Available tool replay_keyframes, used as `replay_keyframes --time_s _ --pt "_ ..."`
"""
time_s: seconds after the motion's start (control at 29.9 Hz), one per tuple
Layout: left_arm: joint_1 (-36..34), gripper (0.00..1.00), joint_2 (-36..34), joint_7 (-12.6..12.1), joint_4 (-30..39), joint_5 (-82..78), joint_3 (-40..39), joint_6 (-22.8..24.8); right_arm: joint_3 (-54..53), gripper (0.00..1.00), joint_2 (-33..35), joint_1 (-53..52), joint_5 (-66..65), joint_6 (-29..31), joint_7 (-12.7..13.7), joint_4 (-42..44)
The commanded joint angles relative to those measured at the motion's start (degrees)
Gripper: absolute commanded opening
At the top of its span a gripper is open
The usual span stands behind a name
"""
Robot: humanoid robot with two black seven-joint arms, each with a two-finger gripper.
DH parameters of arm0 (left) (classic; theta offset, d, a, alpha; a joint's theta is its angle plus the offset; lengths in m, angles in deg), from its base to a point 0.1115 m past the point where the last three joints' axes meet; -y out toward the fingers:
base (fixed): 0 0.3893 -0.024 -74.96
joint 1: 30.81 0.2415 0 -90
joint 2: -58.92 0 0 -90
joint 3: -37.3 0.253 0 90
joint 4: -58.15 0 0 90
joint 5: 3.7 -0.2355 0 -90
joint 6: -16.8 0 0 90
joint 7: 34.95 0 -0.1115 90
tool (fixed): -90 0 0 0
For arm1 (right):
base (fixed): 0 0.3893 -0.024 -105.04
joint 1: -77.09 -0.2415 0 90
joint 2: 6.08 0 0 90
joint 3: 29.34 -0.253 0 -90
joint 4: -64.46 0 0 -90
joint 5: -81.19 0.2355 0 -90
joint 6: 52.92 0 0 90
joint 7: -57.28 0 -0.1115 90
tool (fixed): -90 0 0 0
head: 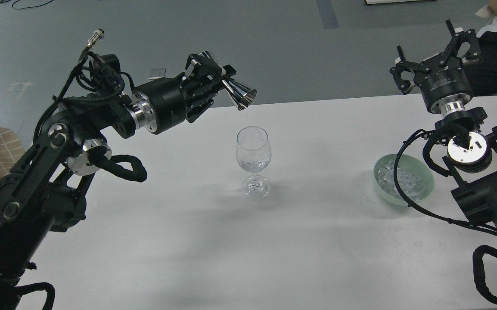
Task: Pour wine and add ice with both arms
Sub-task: 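Turn the jigger upright and pull it back with the left gripper, then lower the jigger onto the table, open the left gripper, withdraw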
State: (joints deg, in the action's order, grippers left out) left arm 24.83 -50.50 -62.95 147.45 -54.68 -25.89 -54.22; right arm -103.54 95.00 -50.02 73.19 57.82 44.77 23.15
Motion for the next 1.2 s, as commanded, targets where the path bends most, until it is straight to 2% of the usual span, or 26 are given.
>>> replay_keyframes --time_s 0.0,0.07,0.2,0.4,0.53,0.8,0.9,1.0,1.17 --pt "2.6 0.23 -0.4 0.0 0.4 5.7 -3.2 -2.5 0.0 1.00 -0.1 0.0 0.2 -0.1 0.0 0.0" --pt "4.6 0.23 -0.2 0.0 0.5 6.5 -8.2 -2.5 0.0 1.00 -0.1 0.1 0.3 -0.1 0.1 0.1" --pt "6.7 0.23 -0.2 0.0 0.3 11.0 -12.5 -3.2 0.0 1.00 -0.3 0.1 0.3 -0.2 0.1 0.1" --pt "11.8 0.23 -0.4 0.0 -0.5 23.5 -20.7 -8.3 0.1 1.00 -0.1 0.2 0.2 -0.2 0.1 0.1" --pt "19.2 0.24 0.4 0.0 -0.6 31.3 -27.3 -8.5 -0.1 1.00 0.0 1.0 0.3 -0.3 0.0 0.1" --pt "29.9 0.24 3.1 0.0 -0.7 44.3 -34.5 -10.1 0.0 1.00 -0.1 1.9 0.3 -0.4 0.0 -0.1" --pt "31.0 0.25 4.2 0.0 -1.5 47.4 -36.4 -11.9 0.0 1.00 -0.2 2.0 0.3 -0.5 -0.1 -0.2" --pt "31.9 0.25 4.7 0.0 -5.3 49.0 -36.6 -11.7 -0.1 1.00 -0.2 2.4 0.3 -1.0 0.0 -1.1" --pt "32.2 0.25 6.7 0.0 -7.6 51.9 -36.8 -12.6 -0.1 1.00 0.0 4.1 0.0 -1.8 -0.1 -4.1"
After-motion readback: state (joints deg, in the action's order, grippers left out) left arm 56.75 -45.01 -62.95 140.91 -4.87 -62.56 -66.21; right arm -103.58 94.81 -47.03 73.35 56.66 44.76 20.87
